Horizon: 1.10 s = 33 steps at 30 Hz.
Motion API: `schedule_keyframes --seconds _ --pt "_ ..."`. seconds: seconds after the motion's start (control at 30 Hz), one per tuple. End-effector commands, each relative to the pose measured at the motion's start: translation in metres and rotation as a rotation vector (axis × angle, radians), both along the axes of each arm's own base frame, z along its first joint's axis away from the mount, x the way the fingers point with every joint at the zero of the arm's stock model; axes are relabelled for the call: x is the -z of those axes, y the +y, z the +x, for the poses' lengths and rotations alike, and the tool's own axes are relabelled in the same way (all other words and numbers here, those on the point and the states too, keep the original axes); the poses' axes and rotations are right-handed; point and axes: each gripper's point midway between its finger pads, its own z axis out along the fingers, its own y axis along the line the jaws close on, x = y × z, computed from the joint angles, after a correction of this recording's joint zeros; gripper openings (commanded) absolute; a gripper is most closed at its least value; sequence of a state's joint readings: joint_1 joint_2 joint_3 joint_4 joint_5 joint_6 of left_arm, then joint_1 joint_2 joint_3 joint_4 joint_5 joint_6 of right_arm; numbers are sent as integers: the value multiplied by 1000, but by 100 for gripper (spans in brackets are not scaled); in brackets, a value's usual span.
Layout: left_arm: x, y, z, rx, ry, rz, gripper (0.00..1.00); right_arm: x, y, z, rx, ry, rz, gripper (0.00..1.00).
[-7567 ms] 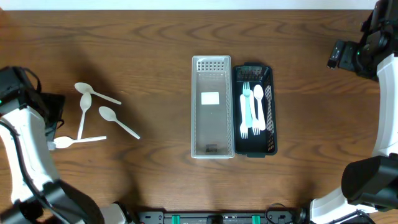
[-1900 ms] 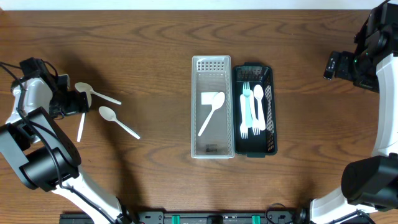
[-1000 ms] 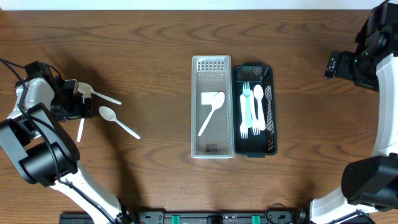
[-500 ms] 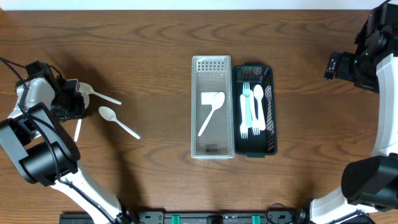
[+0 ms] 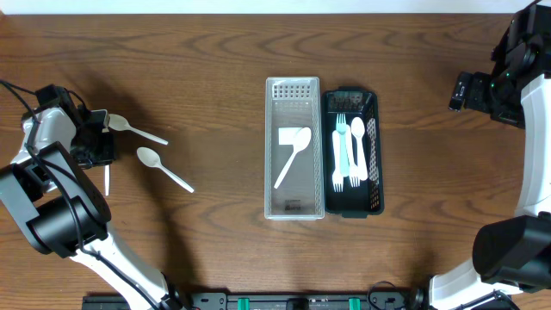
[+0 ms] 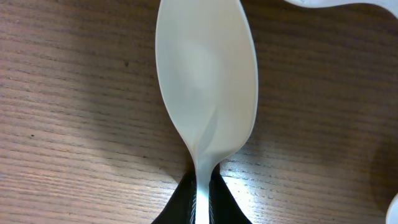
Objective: Pack container
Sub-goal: 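Grasp the next white spoon on the left with the left gripper, then carry the spoon over and release it into the clear basket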
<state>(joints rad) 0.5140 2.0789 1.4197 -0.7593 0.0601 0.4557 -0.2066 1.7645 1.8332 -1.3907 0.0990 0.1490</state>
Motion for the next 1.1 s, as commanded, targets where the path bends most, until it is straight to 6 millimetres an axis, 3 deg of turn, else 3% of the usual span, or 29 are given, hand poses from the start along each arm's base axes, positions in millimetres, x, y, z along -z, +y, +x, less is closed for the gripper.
schedule_keyframes --seconds 0.0,0.1,0.17,0.3,0.43,0.5,0.6,0.73,0.87,1.07 --pt "13 -2 -7 -33 43 -8 6 -1 -2 -2 -3 2 -11 99" --pt "-4 4 2 -110 -6 12 6 -1 -2 -2 -3 1 -11 99" --pt "-27 6 8 -154 -47 27 6 -1 -2 -1 -4 0 -11 99" --pt "-93 -7 17 -172 -157 42 6 -2 -3 2 -9 -14 -16 99" --pt "-174 -76 31 -63 -347 -50 6 -4 -4 8 -10 -39 -17 99" --pt "-199 -110 31 -2 -396 -55 6 -5 -4 10 -11 -49 -19 99" --pt "-228 -183 27 138 -457 -94 6 -5 -5 13 -11 -60 -21 99" --pt "-244 -283 17 273 -492 -192 6 -6 -5 13 -11 -61 -22 99" --pt "-233 -365 6 325 -467 -257 6 -6 -5 13 -39 -57 -29 99" --pt "-171 -421 -14 449 -298 -206 6 -6 -4 13 -62 -54 -31 99"
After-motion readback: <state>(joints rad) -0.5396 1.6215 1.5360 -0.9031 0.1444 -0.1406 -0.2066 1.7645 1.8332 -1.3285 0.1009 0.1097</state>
